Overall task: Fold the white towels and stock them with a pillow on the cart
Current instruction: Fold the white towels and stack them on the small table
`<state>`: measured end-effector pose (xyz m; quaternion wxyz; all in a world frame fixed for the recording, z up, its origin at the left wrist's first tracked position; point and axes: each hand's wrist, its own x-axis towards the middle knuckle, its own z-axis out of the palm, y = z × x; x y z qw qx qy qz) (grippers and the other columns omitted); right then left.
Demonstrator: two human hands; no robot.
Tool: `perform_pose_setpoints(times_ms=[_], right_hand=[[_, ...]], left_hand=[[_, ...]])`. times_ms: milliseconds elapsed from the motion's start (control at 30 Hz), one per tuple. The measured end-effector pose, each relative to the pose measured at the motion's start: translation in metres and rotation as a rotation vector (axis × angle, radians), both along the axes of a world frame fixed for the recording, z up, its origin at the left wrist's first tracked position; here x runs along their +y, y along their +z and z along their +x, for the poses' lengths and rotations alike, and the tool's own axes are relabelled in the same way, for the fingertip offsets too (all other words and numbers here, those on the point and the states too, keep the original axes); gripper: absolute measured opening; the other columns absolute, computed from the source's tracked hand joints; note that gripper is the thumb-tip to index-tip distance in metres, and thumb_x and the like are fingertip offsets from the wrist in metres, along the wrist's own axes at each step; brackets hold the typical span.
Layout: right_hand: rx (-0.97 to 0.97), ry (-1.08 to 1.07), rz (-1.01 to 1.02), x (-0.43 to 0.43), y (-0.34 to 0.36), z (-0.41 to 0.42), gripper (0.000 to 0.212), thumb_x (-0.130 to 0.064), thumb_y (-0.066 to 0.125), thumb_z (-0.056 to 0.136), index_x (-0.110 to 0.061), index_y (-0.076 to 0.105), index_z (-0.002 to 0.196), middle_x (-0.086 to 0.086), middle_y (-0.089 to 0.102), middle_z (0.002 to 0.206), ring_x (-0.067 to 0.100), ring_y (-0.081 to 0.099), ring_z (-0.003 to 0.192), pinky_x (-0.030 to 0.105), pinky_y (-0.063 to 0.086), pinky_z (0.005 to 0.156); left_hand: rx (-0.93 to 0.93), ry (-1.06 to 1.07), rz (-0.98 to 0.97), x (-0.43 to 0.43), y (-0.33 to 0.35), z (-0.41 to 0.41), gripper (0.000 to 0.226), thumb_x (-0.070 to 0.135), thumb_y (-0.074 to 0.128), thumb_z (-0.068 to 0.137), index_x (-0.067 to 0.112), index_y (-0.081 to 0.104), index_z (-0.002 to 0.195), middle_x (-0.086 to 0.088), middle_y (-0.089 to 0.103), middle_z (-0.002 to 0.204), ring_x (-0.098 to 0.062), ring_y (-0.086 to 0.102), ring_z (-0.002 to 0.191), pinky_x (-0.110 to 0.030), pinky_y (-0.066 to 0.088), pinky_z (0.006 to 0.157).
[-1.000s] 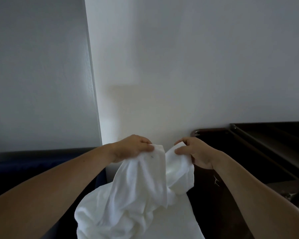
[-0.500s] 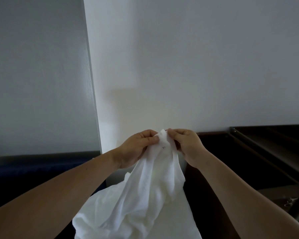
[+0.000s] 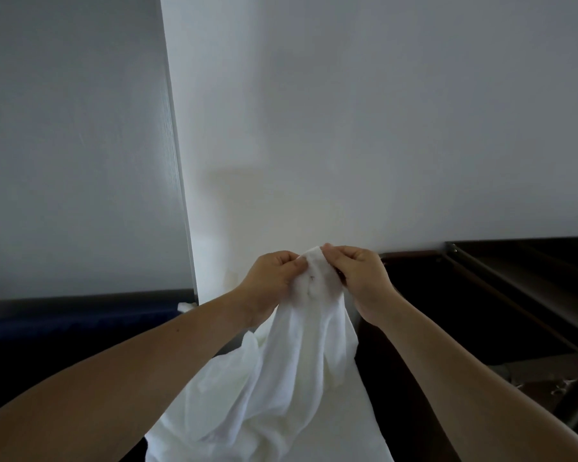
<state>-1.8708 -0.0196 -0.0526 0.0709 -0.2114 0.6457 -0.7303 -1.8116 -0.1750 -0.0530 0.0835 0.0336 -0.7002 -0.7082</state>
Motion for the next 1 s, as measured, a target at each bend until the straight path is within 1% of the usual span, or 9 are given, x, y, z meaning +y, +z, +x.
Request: perform_pose_setpoints(times_ms=[133,200,333,433,567,733,833,900,1000], right_hand=[[0.062,0.009,0.070,0.002,0.001,0.005,0.022,-0.029,0.069,0.093,-0.010,0.080,0.090,0.010,0.077,0.092,0.024,0.075,0.090,0.033,0.060,0.081],[0.104,-0.111,0.118,0.000,0.000,0.005,0.010,-0.025,0.074,0.089,-0.020,0.080,0.083,-0.002,0.078,0.085,0.013,0.075,0.085,0.024,0.059,0.075],[0.191,-0.218,0.211,-0.004,-0.002,0.003,0.019,-0.022,0.074,0.089,-0.033,0.074,0.074,-0.017,0.075,0.077,-0.003,0.070,0.076,0.010,0.053,0.066],[0.228,-0.207,0.283,-0.003,-0.004,0.003,0.012,-0.019,0.069,0.092,-0.028,0.076,0.087,-0.013,0.076,0.084,0.001,0.070,0.085,0.017,0.055,0.077],[0.280,-0.208,0.356,-0.003,-0.007,0.004,0.016,-0.019,0.064,0.096,-0.018,0.076,0.106,-0.007,0.075,0.097,0.010,0.069,0.096,0.030,0.055,0.090],[0.265,-0.166,0.291,0.000,-0.008,0.003,0.009,-0.022,0.070,0.092,-0.028,0.077,0.095,-0.014,0.076,0.088,0.000,0.070,0.089,0.020,0.056,0.084],[0.233,-0.111,0.228,0.003,-0.010,0.004,0.011,-0.020,0.074,0.089,-0.031,0.076,0.087,-0.011,0.077,0.085,0.004,0.072,0.083,0.017,0.056,0.073],[0.190,-0.096,0.180,0.001,-0.012,0.005,0.012,-0.018,0.075,0.088,-0.029,0.077,0.083,-0.007,0.077,0.082,0.007,0.073,0.079,0.016,0.055,0.067],[0.162,-0.088,0.132,-0.001,-0.014,0.006,0.010,-0.018,0.077,0.086,-0.028,0.077,0.087,-0.006,0.077,0.082,0.007,0.074,0.079,0.013,0.053,0.066]], left_hand=[[0.003,0.003,-0.038,0.003,-0.002,-0.003,0.026,0.023,0.058,0.101,-0.001,0.068,0.096,-0.011,0.072,0.088,-0.019,0.066,0.077,-0.033,0.056,0.073],[0.017,0.007,-0.093,0.007,-0.005,-0.003,0.026,0.025,0.059,0.100,0.002,0.069,0.093,-0.008,0.072,0.085,-0.014,0.066,0.072,-0.025,0.056,0.065],[0.035,0.034,-0.230,0.007,-0.012,-0.005,0.021,0.026,0.061,0.099,0.008,0.070,0.091,-0.003,0.071,0.081,-0.007,0.064,0.067,-0.020,0.052,0.059],[0.047,0.043,-0.463,0.002,-0.012,-0.005,0.020,0.028,0.062,0.097,0.011,0.072,0.091,-0.012,0.072,0.088,-0.012,0.061,0.072,-0.024,0.049,0.065],[0.097,0.087,-0.634,-0.003,-0.009,-0.004,0.014,0.030,0.065,0.093,0.022,0.071,0.084,0.003,0.072,0.081,-0.007,0.062,0.072,-0.013,0.046,0.062],[0.178,0.084,-0.712,-0.007,-0.012,-0.002,0.016,0.032,0.060,0.097,0.019,0.069,0.093,0.006,0.066,0.099,-0.009,0.061,0.091,-0.006,0.042,0.069],[0.274,0.092,-0.721,-0.007,-0.015,0.000,0.012,0.028,0.063,0.096,0.017,0.069,0.100,0.008,0.060,0.119,-0.006,0.055,0.107,-0.012,0.039,0.084],[0.264,0.054,-0.715,-0.007,-0.016,0.002,0.019,0.032,0.066,0.094,0.014,0.070,0.099,0.008,0.067,0.112,-0.004,0.059,0.101,-0.015,0.043,0.082],[0.219,0.064,-0.686,-0.006,-0.014,0.002,0.027,0.041,0.068,0.091,0.015,0.068,0.082,0.004,0.070,0.081,-0.002,0.061,0.071,-0.016,0.049,0.065]])
